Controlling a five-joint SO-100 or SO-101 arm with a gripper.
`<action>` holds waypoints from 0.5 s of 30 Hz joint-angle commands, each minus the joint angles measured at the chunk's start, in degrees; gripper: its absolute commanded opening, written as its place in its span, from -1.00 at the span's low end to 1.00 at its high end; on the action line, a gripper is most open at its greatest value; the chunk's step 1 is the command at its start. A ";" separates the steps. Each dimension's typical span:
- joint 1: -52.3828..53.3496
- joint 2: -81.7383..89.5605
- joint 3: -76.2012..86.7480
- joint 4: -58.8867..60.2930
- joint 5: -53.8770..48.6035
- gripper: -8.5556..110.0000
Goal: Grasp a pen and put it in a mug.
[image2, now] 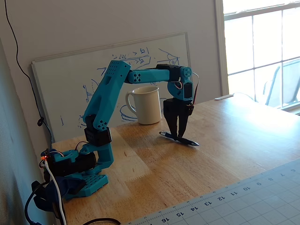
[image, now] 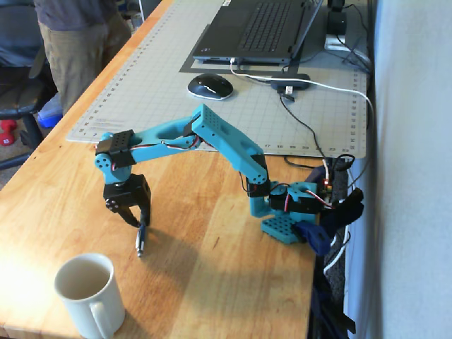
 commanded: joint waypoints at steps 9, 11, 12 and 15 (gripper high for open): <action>-3.43 10.02 -2.64 -0.35 -0.26 -0.86; -4.13 13.01 -2.64 -0.44 -0.35 -0.86; -4.13 14.41 -2.55 -0.44 -0.44 -0.86; -4.22 18.28 -2.55 -1.05 -0.62 -0.86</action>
